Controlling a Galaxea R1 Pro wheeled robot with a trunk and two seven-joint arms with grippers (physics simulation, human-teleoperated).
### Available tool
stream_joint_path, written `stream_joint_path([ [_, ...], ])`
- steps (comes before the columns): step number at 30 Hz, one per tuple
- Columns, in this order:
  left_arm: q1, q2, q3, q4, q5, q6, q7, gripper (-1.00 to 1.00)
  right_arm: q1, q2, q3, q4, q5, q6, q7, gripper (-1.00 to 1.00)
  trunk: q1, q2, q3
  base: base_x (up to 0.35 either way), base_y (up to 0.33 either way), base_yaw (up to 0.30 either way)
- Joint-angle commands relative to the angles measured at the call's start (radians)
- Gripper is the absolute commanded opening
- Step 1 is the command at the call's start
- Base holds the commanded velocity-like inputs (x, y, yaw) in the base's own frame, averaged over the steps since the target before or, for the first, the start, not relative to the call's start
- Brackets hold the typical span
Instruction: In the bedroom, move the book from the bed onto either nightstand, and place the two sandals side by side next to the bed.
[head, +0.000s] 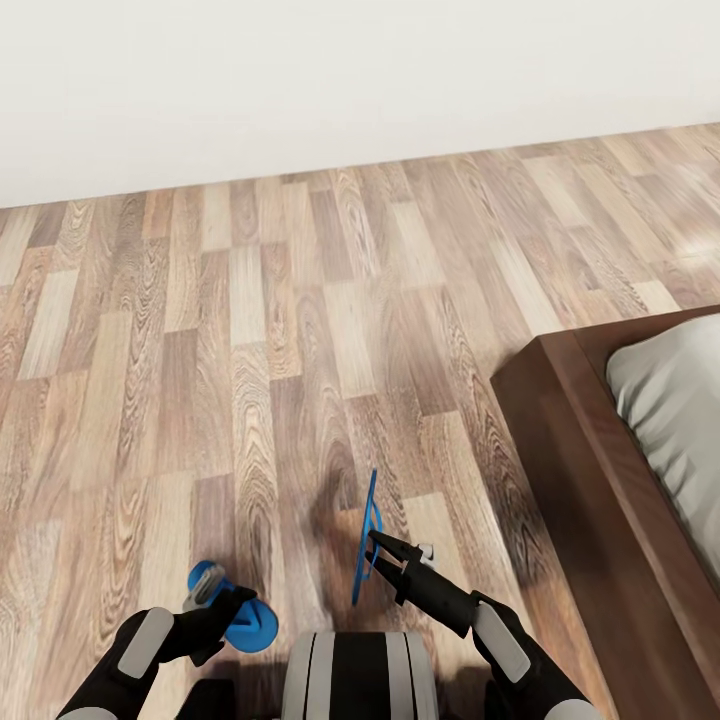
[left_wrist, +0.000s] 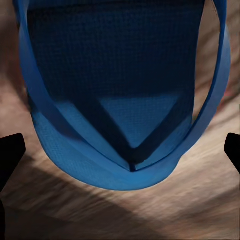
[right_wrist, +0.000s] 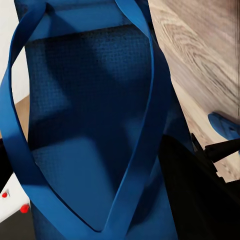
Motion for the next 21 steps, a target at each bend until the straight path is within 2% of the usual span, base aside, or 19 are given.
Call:
stream_joint_path([
  [1,0.0,0.0,0.002,-0.001,0.011,0.005,0.008,1.0,0.0,0.0,0.002,0.0,-0.009,0.008,-0.002,-1.0,0.0,0.0,-0.004,0.0,0.0,0.0],
  [17,0.0,0.0,-0.001,-0.002,0.011,0.005,0.008,1.0,0.0,0.0,0.002,0.0,-0.01,0.008,-0.002,-1.0,0.0,0.0,-0.004,0.0,0.0,0.0],
  [18,0.0,0.0,-0.001,-0.002,0.011,0.005,0.008,-1.0,0.0,0.0,0.002,0.0,-0.009,0.008,-0.002,-1.0,0.0,0.0,-0.004,0.0,0.0,0.0],
  [21,0.0,0.0,-0.001,-0.002,0.01,0.005,0.008,-1.0,0.0,0.0,0.002,0.0,-0.009,0.008,-0.002,-1.0,0.0,0.0,-0.004,0.0,0.0,0.0],
])
